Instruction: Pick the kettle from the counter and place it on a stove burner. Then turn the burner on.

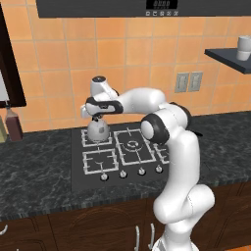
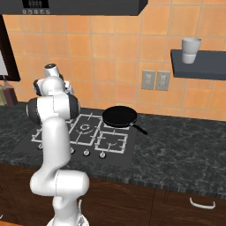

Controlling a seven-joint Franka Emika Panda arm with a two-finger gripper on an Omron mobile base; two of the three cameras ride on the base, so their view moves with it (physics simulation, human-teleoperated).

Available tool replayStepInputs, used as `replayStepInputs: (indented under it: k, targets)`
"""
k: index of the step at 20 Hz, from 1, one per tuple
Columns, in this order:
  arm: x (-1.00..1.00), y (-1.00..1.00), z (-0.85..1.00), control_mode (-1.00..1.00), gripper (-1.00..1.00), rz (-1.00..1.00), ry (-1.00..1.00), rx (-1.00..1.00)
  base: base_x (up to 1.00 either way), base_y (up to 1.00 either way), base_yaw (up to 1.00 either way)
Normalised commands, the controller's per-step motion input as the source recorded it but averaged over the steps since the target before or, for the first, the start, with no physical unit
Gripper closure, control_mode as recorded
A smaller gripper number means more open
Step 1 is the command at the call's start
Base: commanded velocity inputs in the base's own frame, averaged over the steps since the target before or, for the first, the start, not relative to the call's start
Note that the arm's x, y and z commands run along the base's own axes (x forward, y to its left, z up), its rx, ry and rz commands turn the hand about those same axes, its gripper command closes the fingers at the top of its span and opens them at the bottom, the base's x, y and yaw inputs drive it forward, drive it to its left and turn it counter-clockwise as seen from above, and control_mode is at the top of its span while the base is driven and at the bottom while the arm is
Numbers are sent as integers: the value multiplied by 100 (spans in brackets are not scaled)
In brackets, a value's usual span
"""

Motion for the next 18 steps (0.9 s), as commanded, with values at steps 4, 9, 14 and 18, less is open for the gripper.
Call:
replayStepInputs:
  k: [4,9,14,18]
  targets:
    - [0,8,-1,-100,100,0,-4,0,0,0,0]
    - [0,15,0,-100,100,0,-10,0,0,0,0]
    - [10,5,-3,-100,100,0,-8,0,0,0,0]
    - [1,0,-6,-100,100,0,0,0,0,0,0]
